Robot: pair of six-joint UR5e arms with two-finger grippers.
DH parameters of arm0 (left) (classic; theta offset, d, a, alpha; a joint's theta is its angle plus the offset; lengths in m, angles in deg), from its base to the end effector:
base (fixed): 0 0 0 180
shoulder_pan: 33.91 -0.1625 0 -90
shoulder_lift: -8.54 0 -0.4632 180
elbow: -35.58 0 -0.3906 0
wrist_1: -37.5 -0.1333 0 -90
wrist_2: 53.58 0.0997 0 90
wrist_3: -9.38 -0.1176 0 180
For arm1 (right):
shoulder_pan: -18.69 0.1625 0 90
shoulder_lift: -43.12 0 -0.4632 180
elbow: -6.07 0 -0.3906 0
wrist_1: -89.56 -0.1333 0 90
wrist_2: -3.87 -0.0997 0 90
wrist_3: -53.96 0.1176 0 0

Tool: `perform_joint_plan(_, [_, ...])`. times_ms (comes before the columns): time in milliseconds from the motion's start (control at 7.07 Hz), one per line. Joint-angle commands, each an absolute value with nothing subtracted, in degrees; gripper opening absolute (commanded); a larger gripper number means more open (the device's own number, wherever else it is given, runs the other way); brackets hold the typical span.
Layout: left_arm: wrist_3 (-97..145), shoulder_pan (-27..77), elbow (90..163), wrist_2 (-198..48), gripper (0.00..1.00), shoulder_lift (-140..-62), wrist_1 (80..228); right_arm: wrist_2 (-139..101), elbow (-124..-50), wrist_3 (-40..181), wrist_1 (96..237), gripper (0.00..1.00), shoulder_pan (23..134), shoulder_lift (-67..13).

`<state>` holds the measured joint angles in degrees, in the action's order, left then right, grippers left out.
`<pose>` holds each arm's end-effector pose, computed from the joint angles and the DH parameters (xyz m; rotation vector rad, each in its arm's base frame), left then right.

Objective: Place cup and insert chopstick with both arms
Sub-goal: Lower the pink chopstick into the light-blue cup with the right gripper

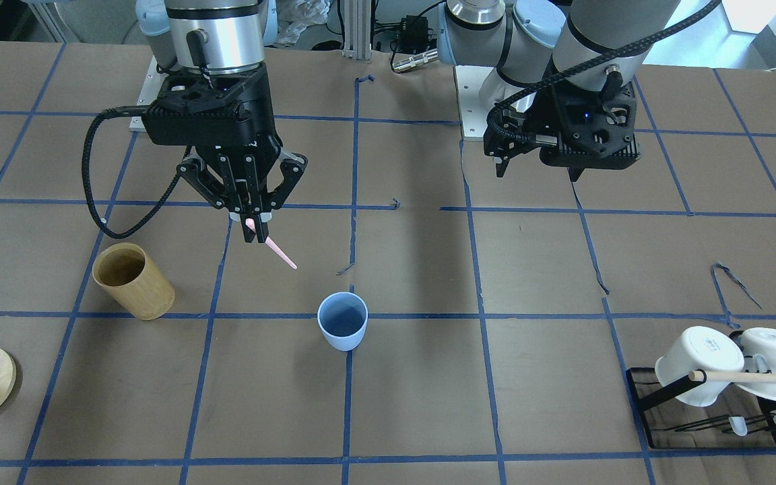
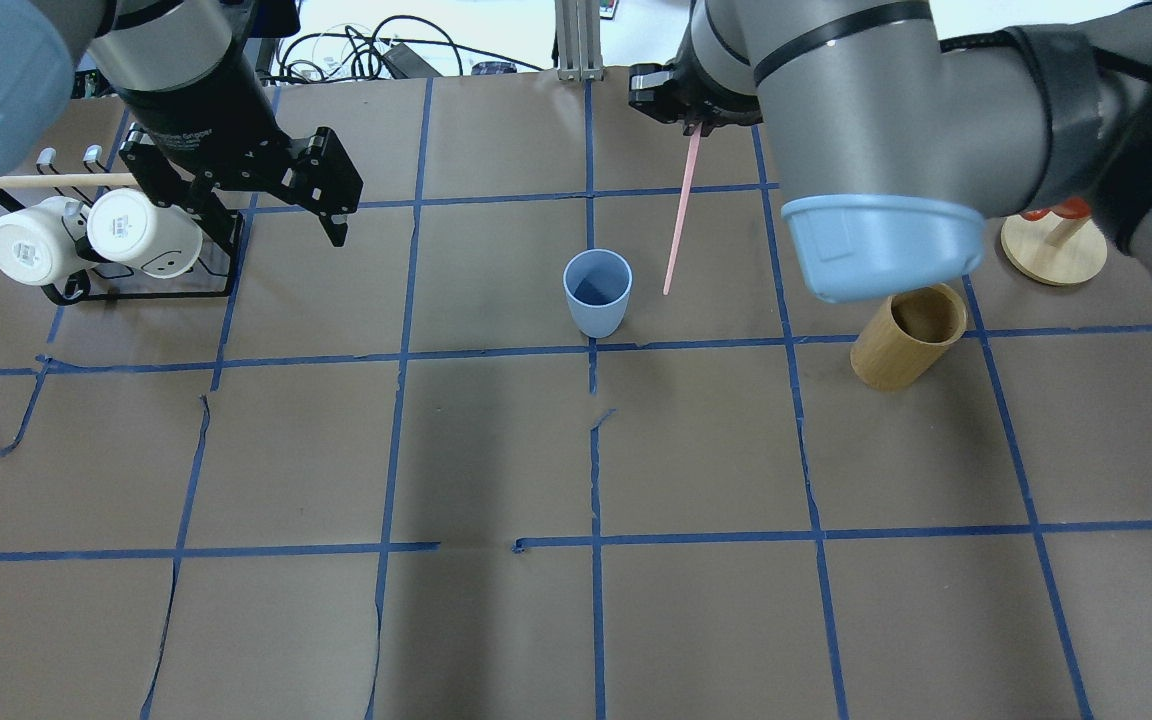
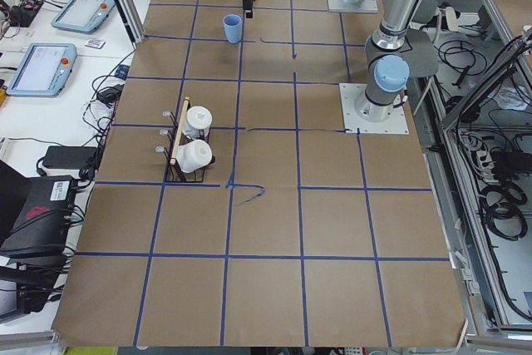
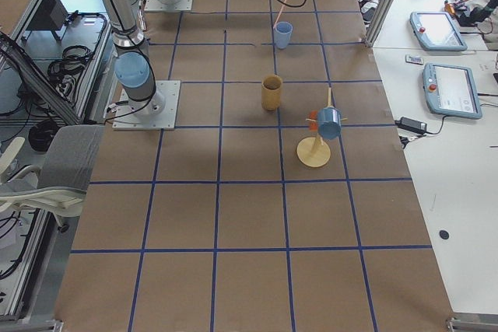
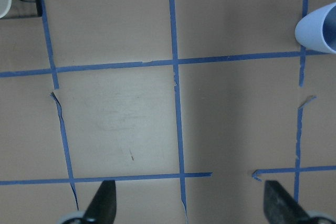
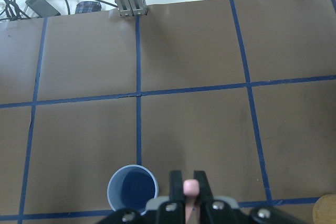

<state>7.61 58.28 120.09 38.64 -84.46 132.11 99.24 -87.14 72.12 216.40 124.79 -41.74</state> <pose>-0.1481 -0.5045 0.5209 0.1083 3.1003 0.0572 0.2760 -0.5151 0.5118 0.0892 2.9856 -0.7659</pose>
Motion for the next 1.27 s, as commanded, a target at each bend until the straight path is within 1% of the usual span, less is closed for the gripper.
perform_joint_plan(0, [7.0,58.2,121.1,38.7,1.0,-84.3,130.5,103.3,-87.4,74.9,222.7,0.0,129.9,-37.6])
perform_joint_plan(142, [7.0,58.2,121.1,38.7,1.0,-84.2,130.6,103.3,-87.4,79.5,223.3,0.0,130.2,-37.1])
perform_joint_plan(1132, [7.1,58.2,121.2,38.9,1.0,-83.9,130.8,104.1,-87.5,80.1,228.5,0.0,130.2,-34.9])
